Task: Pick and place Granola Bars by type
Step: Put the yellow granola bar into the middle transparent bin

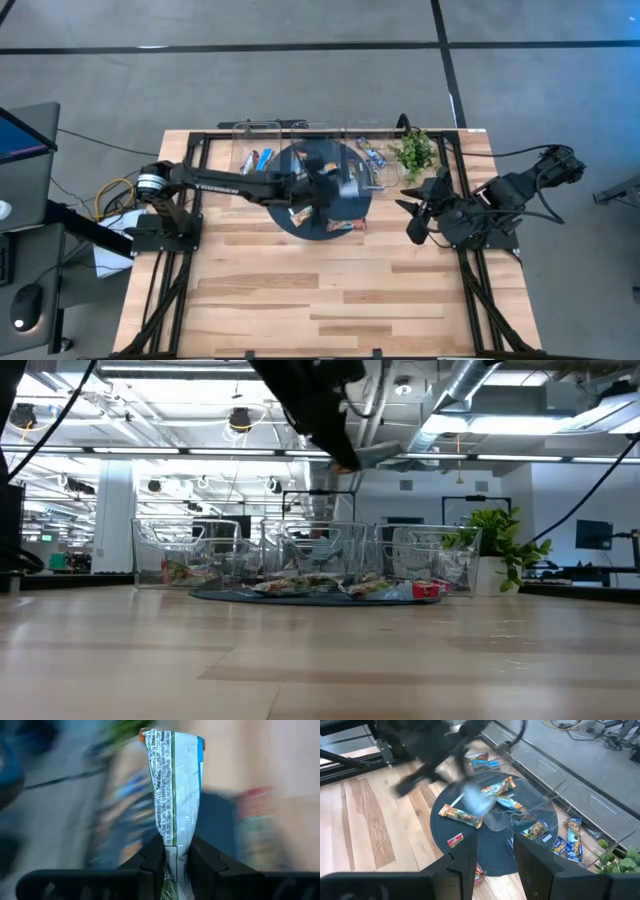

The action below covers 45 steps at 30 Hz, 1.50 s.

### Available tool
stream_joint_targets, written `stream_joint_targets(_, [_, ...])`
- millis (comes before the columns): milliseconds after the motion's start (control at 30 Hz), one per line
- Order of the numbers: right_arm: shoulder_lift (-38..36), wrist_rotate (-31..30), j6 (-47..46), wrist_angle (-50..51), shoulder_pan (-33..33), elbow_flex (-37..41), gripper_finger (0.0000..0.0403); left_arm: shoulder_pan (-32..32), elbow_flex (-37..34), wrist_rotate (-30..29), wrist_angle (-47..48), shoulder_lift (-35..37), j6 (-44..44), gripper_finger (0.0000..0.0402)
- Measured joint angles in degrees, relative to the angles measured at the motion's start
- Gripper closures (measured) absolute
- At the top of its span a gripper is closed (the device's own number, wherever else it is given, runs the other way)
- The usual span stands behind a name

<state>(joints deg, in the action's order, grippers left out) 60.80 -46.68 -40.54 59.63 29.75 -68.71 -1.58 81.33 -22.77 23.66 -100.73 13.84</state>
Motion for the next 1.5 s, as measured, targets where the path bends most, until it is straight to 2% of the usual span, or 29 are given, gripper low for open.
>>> stream_joint_targets(67, [0.51,0.00,0.00,-0.04,-0.17,0.03,0.0283,-2.21,-0.04,-6.12,1.49,-0.04,0.68,0.0338])
stream_joint_targets(133, [1.12,0.00,-0.44,-0.06,-0.25,0.04,0.0283,-5.20,-0.10,-7.09,4.83,-0.06,-0.40,0.0334])
stream_joint_targets(300, [3.78,0.02,-1.06,0.08,-1.04,0.04,0.0283,-13.13,-0.23,0.79,11.92,-0.76,-9.10,0.0330])
stream_joint_targets(433, [6.31,0.04,-1.02,0.09,-1.91,0.04,0.0283,-16.54,-0.21,7.21,12.68,-0.46,-10.48,0.0314])
stream_joint_targets(667, [9.24,0.22,-1.04,0.01,-3.78,0.04,0.0283,-16.74,-0.19,7.72,13.42,-0.32,-11.50,0.0248])
stream_joint_targets(733, [9.54,0.22,-1.04,-0.04,-4.03,0.04,0.0283,-16.50,-0.19,9.91,15.06,-0.15,-12.38,0.0233])
stream_joint_targets(933, [9.50,0.14,-1.00,0.03,-4.04,0.04,0.0283,-14.56,-0.19,15.07,18.50,3.12,-13.94,0.0217])
stream_joint_targets(1067, [9.48,0.07,-1.02,0.55,-4.04,0.04,0.0283,-12.63,-0.19,13.01,20.73,7.26,-14.29,0.0218])
stream_joint_targets(1333, [9.48,0.09,-1.02,1.85,-4.04,0.04,0.0283,-11.48,-0.17,-0.45,26.34,16.41,-17.24,0.0219])
stream_joint_targets(1500, [9.48,-0.04,-1.00,2.56,-4.17,0.04,0.0283,-11.65,-0.17,-2.37,28.73,20.26,-19.15,0.0220])
